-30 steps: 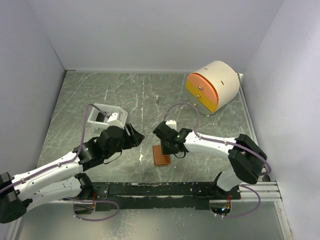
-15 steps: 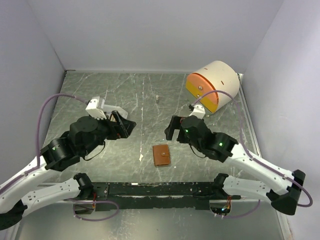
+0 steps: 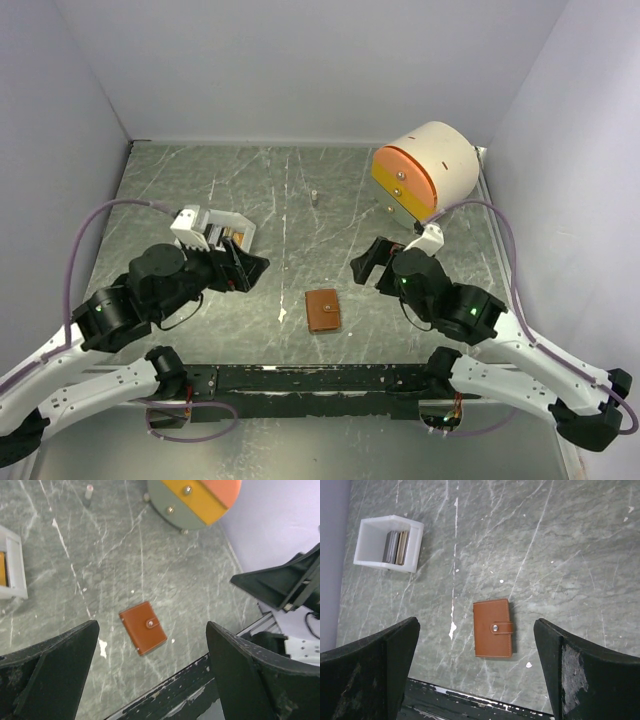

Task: Put the credit cards into the card holder
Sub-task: Reset both arms

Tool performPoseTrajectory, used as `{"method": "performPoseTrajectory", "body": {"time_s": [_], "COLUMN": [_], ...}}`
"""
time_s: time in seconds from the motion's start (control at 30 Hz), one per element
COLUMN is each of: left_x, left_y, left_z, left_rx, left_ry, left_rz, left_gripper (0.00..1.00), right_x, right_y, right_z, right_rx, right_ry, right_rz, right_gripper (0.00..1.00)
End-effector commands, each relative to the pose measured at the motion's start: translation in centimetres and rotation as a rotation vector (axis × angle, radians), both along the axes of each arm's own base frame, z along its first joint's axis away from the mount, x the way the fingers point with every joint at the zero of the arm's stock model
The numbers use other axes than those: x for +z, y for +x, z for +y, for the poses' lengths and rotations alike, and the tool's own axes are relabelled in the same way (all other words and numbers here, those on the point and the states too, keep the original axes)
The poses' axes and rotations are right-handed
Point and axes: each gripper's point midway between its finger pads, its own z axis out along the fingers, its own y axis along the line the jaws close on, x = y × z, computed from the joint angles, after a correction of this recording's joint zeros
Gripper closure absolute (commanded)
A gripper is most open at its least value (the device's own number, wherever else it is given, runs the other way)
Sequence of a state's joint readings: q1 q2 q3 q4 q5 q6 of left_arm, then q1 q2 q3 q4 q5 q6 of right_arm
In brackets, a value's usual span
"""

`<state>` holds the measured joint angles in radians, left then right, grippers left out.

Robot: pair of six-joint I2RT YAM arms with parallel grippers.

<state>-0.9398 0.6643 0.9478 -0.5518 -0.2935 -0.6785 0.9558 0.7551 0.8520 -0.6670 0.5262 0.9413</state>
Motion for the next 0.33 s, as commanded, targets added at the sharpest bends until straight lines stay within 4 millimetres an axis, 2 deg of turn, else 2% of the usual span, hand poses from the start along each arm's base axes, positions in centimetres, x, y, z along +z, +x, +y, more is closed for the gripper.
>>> {"method": "performPoseTrajectory", "body": {"time_s": [0.0,0.17,0.3], "left_x": [-2.5,-3.5,-3.6], "left_y": [-0.5,-0.5,-0.3], "left_z": [-0.5,-0.8,-0.7], "left_rx": [-0.029,-0.031,-0.024], "left_ry": [0.024,0.031,0.037], "left_rz": [0.053,0.07,0.062], "left_gripper": [0.0,0.0,0.0], "right_x": [-0.4,-0.7,-0.8], "right_y": [0.0,-0.1,0.0], "right_z": [-1.1,-1.3,-1.1], "right_rx": [-0.06,-0.072,-0.062], "right_ry": [0.024,0.02,0.023], "right_rz": [0.001,0.009,0.004], "right_gripper": [0.0,0.0,0.0]}}
